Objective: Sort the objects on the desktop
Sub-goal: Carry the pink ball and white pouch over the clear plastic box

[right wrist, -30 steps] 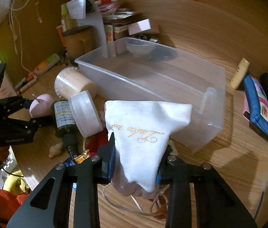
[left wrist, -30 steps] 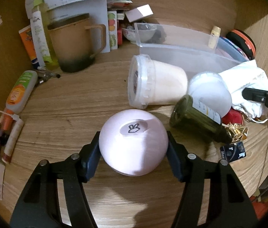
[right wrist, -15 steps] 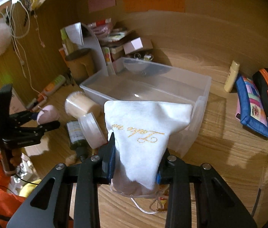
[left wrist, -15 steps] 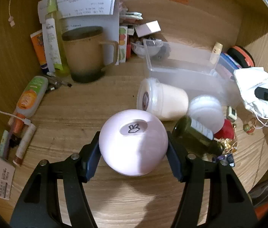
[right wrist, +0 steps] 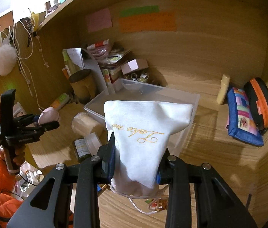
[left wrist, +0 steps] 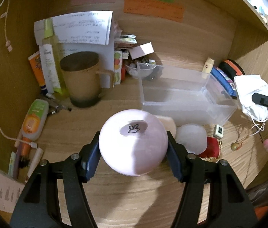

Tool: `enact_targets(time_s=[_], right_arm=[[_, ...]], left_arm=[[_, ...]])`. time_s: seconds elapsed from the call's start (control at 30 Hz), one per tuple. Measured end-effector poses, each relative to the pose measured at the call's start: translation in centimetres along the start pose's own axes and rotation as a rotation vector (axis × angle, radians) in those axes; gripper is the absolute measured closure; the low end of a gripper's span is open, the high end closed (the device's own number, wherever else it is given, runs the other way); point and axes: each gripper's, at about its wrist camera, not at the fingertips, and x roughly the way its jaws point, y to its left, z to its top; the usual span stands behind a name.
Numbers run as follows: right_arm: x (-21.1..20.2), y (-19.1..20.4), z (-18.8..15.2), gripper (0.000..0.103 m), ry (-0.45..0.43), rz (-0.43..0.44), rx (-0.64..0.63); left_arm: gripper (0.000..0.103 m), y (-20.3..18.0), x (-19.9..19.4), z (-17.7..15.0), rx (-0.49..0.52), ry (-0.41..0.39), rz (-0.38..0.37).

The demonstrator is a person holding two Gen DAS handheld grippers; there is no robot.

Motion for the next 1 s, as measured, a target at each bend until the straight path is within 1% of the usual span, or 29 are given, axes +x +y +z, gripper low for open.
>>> enact_targets(time_s=[0.3, 0.5, 0.77, 1.0], right_arm=[[-0.8, -0.8, 1.0, 0.074, -0.035, -0.014, -0.003], [-0.9, -1.5, 2.1, 0.074, -0.057, -0.018, -0.002], [0.2, -2.7, 3.6, 0.074, -0.064, -0.013, -0.004], [2.4, -3.5, 4.8, 0.074, -0.037, -0.002, 0.0]], left_arm=[[0.041, -1.1, -0.1, 3.1, 0.045, -0.011, -0.028], [0.041, -2.3, 0.6, 5.5, 0.081, -0.019, -0.038], [0.041, -3.8, 3.0, 8.8, 0.124, 0.004, -0.072], [0.041, -5.2, 6.2, 10.5, 0.158, 0.047, -0.085]])
